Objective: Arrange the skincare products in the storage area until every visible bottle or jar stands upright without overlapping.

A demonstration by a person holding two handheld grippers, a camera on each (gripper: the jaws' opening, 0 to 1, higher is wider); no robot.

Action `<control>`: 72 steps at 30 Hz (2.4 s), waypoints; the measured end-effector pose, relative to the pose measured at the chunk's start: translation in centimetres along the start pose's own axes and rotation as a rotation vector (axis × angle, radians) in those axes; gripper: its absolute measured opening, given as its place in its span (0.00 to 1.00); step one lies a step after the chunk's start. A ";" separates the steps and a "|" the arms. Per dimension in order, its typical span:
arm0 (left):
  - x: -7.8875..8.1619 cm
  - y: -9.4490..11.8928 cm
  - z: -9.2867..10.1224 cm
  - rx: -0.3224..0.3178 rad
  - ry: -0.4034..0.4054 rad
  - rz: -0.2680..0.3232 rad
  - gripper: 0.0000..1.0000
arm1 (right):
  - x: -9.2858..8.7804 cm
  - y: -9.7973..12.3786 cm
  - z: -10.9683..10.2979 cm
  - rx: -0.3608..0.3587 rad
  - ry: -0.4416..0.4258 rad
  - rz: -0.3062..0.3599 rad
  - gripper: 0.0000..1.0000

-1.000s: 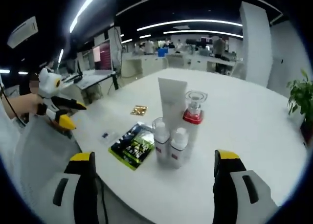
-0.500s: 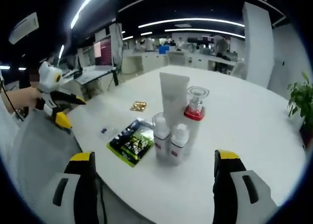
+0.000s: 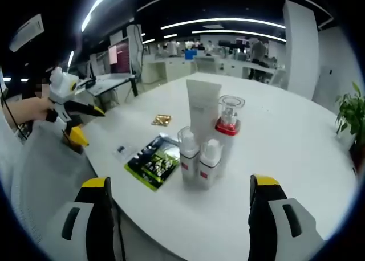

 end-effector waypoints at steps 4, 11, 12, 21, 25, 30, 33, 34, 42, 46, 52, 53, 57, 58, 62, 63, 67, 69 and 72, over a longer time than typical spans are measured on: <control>0.5 -0.7 -0.6 -0.006 -0.018 -0.019 0.99 | -0.2 0.0 -0.2 0.004 -0.009 -0.008 0.99; 1.3 -2.3 -1.8 -0.009 -0.070 -0.073 0.99 | -0.4 -0.1 0.1 -0.003 -0.025 -0.025 0.99; 1.4 -2.5 -1.8 -0.010 -0.083 -0.087 0.99 | -0.5 -0.1 0.2 -0.004 -0.028 -0.027 0.99; 2.7 -5.0 -3.3 -0.020 -0.178 -0.147 0.96 | -0.8 -0.3 0.0 0.015 -0.035 -0.044 0.96; 3.5 -6.4 -4.1 -0.024 -0.226 -0.168 0.96 | -0.8 -0.3 0.1 0.015 -0.046 -0.041 0.98; 4.9 -7.8 -5.1 -0.033 -0.278 -0.202 0.94 | -0.9 -0.4 0.6 0.007 -0.063 -0.041 0.98; 5.2 -8.6 -5.4 -0.049 -0.322 -0.220 0.92 | -1.0 -0.4 0.6 0.004 -0.068 -0.045 0.98; 5.3 -8.8 -5.5 -0.048 -0.329 -0.226 0.91 | -1.1 -0.4 0.6 0.003 -0.070 -0.045 0.98; 7.2 -11.4 -6.8 -0.046 -0.376 -0.251 0.83 | -1.2 -0.3 0.6 -0.005 -0.089 -0.050 0.98; 8.3 -12.6 -7.4 -0.056 -0.398 -0.254 0.81 | -1.2 -0.3 0.6 -0.009 -0.097 -0.050 0.98; 9.9 -14.7 -8.9 -0.064 -0.421 -0.287 0.78 | -1.3 -0.2 0.7 -0.016 -0.102 -0.052 0.98; 10.1 -15.0 -9.1 -0.063 -0.424 -0.293 0.77 | -1.3 -0.2 0.7 -0.018 -0.102 -0.051 0.98; 10.7 -15.6 -9.3 -0.065 -0.421 -0.305 0.74 | -1.3 -0.2 0.9 -0.023 -0.108 -0.054 0.98; 10.9 -15.9 -9.6 -0.071 -0.426 -0.313 0.73 | -1.3 -0.2 0.9 -0.025 -0.109 -0.053 0.98; 11.0 -16.3 -9.7 -0.079 -0.459 -0.339 0.71 | -1.4 -0.2 0.9 -0.026 -0.112 -0.057 0.98; 10.9 -16.3 -9.7 -0.080 -0.461 -0.345 0.70 | -1.4 -0.2 0.9 -0.026 -0.112 -0.057 0.98; 11.1 -17.4 -10.0 -0.091 -0.470 -0.372 0.66 | -1.4 -0.2 0.9 -0.027 -0.113 -0.060 0.98; 11.2 -17.5 -9.8 -0.101 -0.474 -0.378 0.66 | -1.4 -0.2 1.0 -0.028 -0.114 -0.061 0.98; 11.5 -18.3 -10.2 -0.114 -0.475 -0.397 0.60 | -1.5 -0.2 1.0 -0.029 -0.117 -0.063 0.98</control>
Point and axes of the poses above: the point that each gripper's makers call its tool centre point, and the gripper's own axes: y roughly backward along the fingers, z roughly to its right, x roughly out of its top, the point moved 7 cm from there along y, roughly backward along the fingers, and after that the axes turned 9 degrees about y, right-handed, at the moved point
